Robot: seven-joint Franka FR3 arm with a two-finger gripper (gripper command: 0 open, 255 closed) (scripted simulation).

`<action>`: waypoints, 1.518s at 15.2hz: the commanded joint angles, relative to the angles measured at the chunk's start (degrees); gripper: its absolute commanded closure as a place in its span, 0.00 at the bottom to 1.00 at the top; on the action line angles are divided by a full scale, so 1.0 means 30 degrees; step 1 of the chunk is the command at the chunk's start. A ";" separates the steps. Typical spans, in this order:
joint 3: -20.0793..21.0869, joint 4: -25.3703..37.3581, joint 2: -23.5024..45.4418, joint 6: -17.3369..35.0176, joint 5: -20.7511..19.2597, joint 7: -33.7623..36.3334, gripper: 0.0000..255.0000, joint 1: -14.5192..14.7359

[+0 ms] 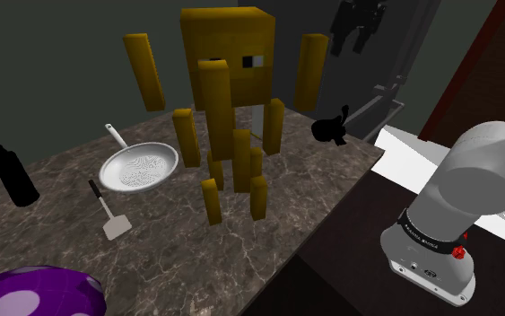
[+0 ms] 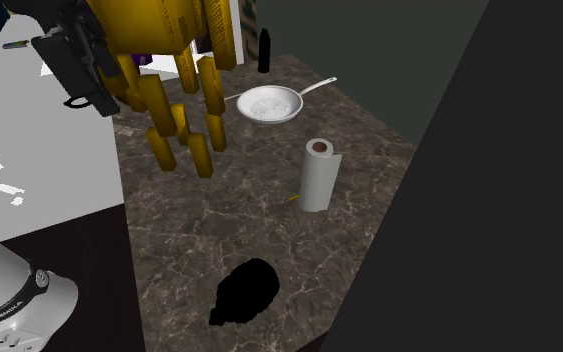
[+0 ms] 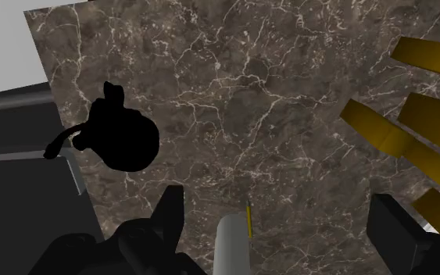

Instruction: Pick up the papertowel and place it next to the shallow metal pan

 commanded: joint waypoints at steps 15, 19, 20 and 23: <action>-0.0695 0.5226 1.0558 0.3953 0.0844 -0.0030 0.00 0.0146; -0.0878 0.7614 1.3693 0.4278 0.1266 -0.0113 0.00 0.0102; -0.0915 0.8279 1.4487 0.4299 0.1381 -0.0133 0.00 0.0077; -0.0998 1.0460 1.6906 0.4214 0.1740 -0.0178 0.00 -0.0044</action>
